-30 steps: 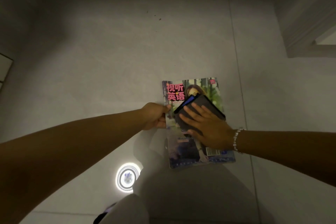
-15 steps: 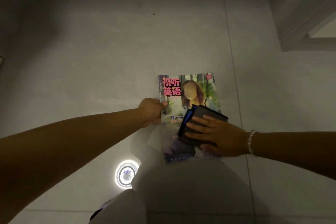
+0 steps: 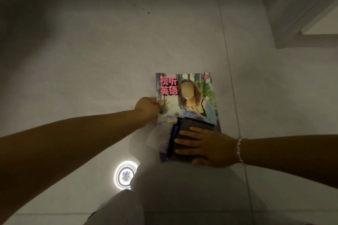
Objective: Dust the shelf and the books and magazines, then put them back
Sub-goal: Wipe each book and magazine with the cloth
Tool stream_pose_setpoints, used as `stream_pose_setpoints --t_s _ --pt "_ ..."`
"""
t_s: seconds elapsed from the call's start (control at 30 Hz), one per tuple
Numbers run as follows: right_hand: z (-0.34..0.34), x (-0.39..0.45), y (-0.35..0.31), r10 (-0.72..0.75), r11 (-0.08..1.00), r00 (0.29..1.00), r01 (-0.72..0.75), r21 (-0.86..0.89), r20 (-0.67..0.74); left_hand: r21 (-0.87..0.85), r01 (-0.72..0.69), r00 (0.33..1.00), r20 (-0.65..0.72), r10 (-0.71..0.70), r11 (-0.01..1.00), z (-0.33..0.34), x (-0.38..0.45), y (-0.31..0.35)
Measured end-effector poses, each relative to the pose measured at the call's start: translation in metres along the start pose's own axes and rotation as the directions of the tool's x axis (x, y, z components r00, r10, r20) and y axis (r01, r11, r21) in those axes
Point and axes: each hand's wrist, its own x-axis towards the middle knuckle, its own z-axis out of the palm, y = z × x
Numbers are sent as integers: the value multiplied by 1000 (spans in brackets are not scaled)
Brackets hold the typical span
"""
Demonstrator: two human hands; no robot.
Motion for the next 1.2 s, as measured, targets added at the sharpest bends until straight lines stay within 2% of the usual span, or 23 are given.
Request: stream_pose_setpoints --t_s 0.23,0.33,0.43,0.5,0.57,0.67,0.77,0.87,0.97,1.1,1.2 --pt "-5 -46 53 189 982 982 -189 -14 7 15 -5 1000 -7 5 1000 1 0 4" --pt "-12 -36 66 331 943 943 -331 6 9 11 -5 1000 -4 5 1000 1 0 2" --pt "-13 -23 63 458 889 888 -456 38 -50 5 -10 1000 -12 10 1000 0 0 0" --pt "-7 -22 46 411 912 909 -410 34 -62 12 -17 1000 -16 18 1000 0 1 -2" --pt "1 -27 26 231 973 971 -231 7 -61 29 -34 999 -21 35 999 0 1 -2" --pt "5 -29 14 27 1000 999 -28 -7 -20 106 -79 997 -12 81 991 -2 2 -1" --pt "-2 -22 36 -5 1000 1000 5 -11 -1 136 -86 996 -2 87 987 -4 4 1" --pt "-16 -11 72 191 981 981 -191 -11 11 141 -74 997 0 74 987 -4 5 2" --pt "-36 4 96 348 937 931 -348 -21 111 148 -60 998 5 60 987 -4 5 2" --pt "-52 22 121 593 785 785 -613 87 179 152 -59 998 14 57 987 -3 4 2" --pt "-62 32 131 653 684 715 -698 210 250 147 -56 998 20 54 987 -4 0 3"
